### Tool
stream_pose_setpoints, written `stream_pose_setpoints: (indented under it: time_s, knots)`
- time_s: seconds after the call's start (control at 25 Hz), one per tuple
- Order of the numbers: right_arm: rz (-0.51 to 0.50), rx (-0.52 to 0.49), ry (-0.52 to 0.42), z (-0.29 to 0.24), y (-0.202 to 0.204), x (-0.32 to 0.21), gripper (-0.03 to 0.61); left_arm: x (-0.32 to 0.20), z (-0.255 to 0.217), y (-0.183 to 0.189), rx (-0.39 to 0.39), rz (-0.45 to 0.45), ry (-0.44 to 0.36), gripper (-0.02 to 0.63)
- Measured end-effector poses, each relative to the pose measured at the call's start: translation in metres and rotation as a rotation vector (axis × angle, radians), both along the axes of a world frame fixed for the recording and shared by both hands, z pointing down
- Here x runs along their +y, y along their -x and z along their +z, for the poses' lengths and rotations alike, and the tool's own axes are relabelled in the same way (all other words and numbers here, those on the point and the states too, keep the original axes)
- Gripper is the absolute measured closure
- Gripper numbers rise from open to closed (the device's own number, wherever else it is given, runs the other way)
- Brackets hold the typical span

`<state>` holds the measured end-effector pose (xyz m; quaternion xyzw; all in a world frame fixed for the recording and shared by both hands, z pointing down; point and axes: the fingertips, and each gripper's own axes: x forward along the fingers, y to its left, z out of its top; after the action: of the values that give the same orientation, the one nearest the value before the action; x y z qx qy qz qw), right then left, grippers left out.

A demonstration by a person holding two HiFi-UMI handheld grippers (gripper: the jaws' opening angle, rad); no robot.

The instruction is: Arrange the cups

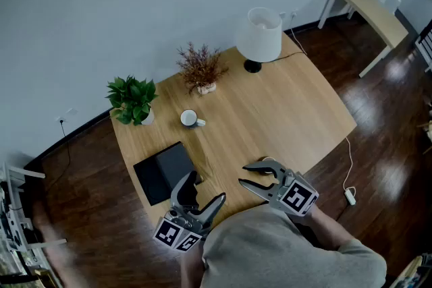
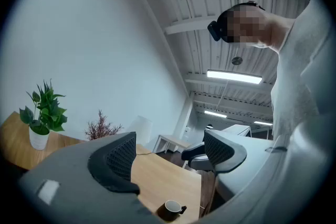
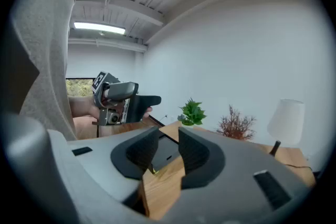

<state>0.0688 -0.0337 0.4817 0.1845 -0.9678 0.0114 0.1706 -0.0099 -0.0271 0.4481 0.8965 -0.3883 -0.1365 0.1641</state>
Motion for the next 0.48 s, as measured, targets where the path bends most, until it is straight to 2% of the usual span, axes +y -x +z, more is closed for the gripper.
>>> stream_pose_setpoints:
  time_s: [0.16,0.24,0.36,0.48]
  knots:
    - [0.052,0.077,0.032,0.03,-0.024,-0.009,0.422,-0.008,0.004,0.001,-0.024,-0.01,-0.01,0.224]
    - [0.076,0.141,0.062,0.054,-0.04,-0.01,0.371,-0.011,0.003,0.001,-0.032,-0.009,-0.013,0.224]
    - [0.125,0.237,0.126,0.094,-0.072,-0.008,0.371,-0.014,0.002,-0.005,-0.035,0.013,-0.011,0.224]
    - [0.17,0.3,0.182,0.125,-0.1,-0.005,0.371,-0.016,0.008,-0.02,-0.038,0.075,0.0,0.224]
